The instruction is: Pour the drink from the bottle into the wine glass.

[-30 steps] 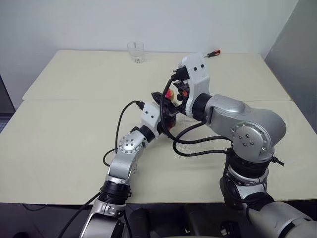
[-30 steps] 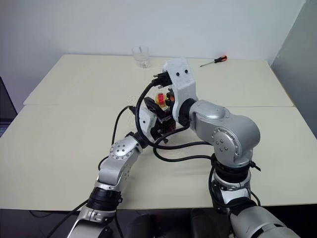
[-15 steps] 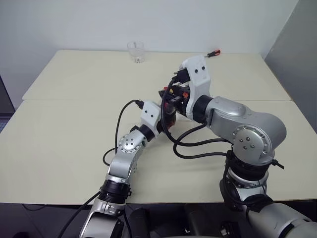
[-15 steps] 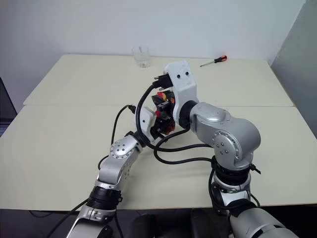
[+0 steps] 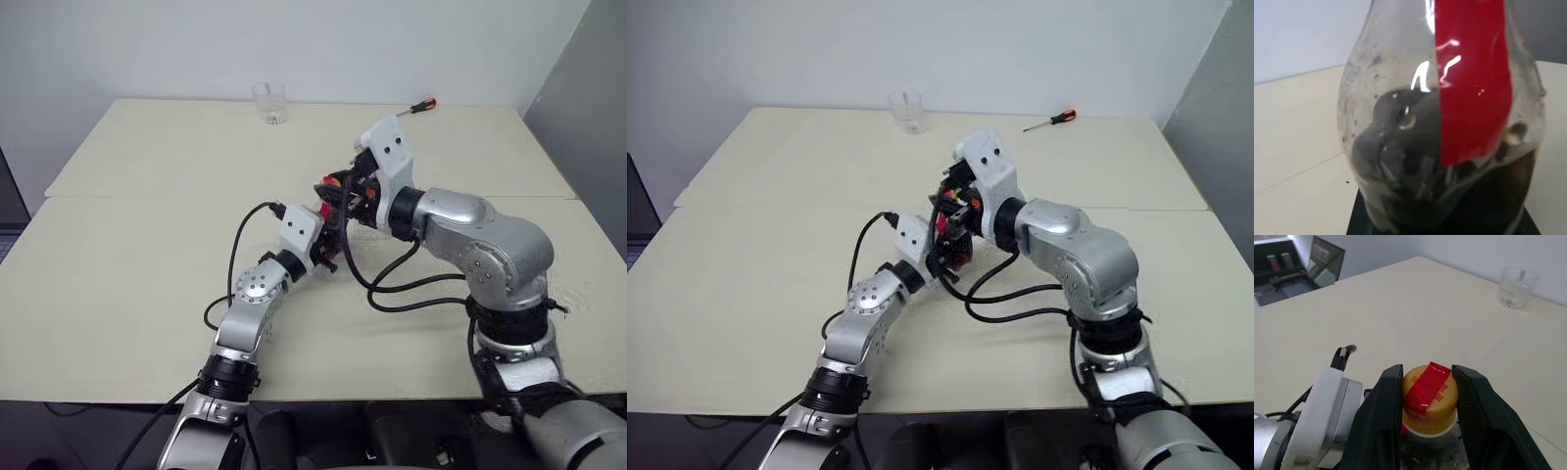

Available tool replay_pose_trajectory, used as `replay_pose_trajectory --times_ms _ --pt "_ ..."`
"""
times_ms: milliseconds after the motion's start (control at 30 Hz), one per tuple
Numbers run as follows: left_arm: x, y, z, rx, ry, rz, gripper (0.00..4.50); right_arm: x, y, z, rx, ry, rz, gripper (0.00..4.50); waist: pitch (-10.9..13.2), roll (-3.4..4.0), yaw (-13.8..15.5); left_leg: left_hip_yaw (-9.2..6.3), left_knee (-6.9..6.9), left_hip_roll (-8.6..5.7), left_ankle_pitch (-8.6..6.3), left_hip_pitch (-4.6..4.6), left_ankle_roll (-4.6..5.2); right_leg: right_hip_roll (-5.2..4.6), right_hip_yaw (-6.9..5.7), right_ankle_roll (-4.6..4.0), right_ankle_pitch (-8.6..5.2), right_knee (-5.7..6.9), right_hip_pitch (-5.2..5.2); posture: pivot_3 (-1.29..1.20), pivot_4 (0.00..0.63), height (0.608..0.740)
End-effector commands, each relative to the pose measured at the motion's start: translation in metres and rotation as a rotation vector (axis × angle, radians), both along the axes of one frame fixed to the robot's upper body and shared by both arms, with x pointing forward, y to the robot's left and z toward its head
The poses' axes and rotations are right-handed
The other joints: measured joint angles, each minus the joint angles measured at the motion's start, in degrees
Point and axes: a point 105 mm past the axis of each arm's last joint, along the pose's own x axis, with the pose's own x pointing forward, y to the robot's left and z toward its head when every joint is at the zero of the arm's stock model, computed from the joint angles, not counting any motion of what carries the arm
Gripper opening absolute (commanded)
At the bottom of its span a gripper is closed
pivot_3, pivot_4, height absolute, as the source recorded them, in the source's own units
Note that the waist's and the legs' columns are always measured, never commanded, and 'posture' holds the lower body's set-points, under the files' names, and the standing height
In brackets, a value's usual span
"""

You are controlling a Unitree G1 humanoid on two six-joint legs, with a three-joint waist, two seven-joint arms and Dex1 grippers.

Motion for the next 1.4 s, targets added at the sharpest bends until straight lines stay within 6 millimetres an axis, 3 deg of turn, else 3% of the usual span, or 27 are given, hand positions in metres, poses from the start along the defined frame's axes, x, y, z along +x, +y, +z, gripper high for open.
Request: replay_pose_trajectory --times_ms 33,300,400,567,800,1233,1267,1400 --pt "-0.005 0.0 0.035 -0.03 -0.134 -0.014 0.88 0.019 -0.024 0.019 0.027 -0.081 -0.017 1.21 0.0 0.0 0.0 0.0 -0.01 0.03 0.0 0.0 0.0 0.03 0.01 0.0 0.0 0.0 0.0 0.0 0.15 0.74" --pt "-0.006 0.003 0.037 -0.023 -0.139 -0.003 0.87 0.001 -0.003 0.026 0.054 -0.124 0.343 1.21 0.01 0.0 0.07 -0.01 -0.04 0.06 0.0 0.0 0.0 0.07 0.02 -0.04 0.02 0.0 0.0 0.0 0.15 0.74" --pt "-0.007 0.004 0.037 -0.024 -0.141 0.003 0.87 -0.01 0.002 0.02 0.011 -0.15 0.501 1.21 0.01 0.0 0.17 0.0 -0.02 0.04 0.0 0.01 0.0 0.05 0.01 -0.04 0.02 -0.01 0.0 0.0 0.15 0.74" --pt "-0.009 0.004 0.038 -0.026 -0.141 0.009 0.85 -0.012 0.006 0.013 -0.034 -0.165 0.629 1.21 0.01 0.01 0.11 0.0 -0.03 0.07 0.0 0.07 0.0 0.06 0.02 -0.09 0.05 0.05 0.0 0.0 0.15 0.74" --pt "-0.009 0.003 0.039 -0.029 -0.144 0.015 0.84 0.006 0.013 0.002 -0.096 -0.142 0.686 1.21 0.01 0.02 0.11 0.04 -0.02 0.07 0.0 0.13 0.0 0.08 0.02 -0.29 0.16 0.07 0.01 0.0 0.15 0.74" --pt "-0.011 0.001 0.039 -0.04 -0.141 0.009 0.81 0.015 0.015 0.002 -0.126 -0.107 0.702 1.21 0.02 0.02 0.31 0.05 -0.02 0.06 0.0 0.11 0.0 0.03 0.02 -0.31 0.18 0.07 0.02 0.0 0.15 0.74" --pt "-0.011 0.0 0.039 -0.041 -0.141 0.008 0.81 0.013 0.012 0.004 -0.136 -0.112 0.704 1.98 0.02 0.02 0.32 0.06 -0.02 0.06 0.0 0.11 0.0 0.03 0.02 -0.31 0.18 0.08 0.02 0.0 0.15 0.74" --pt "-0.011 -0.001 0.039 -0.043 -0.14 0.0 0.79 0.005 0.009 0.015 -0.135 -0.134 0.719 3.35 0.03 0.05 0.35 0.06 -0.02 0.06 0.0 0.1 0.0 0.02 0.02 -0.31 0.18 0.08 0.01 0.0 0.15 0.74"
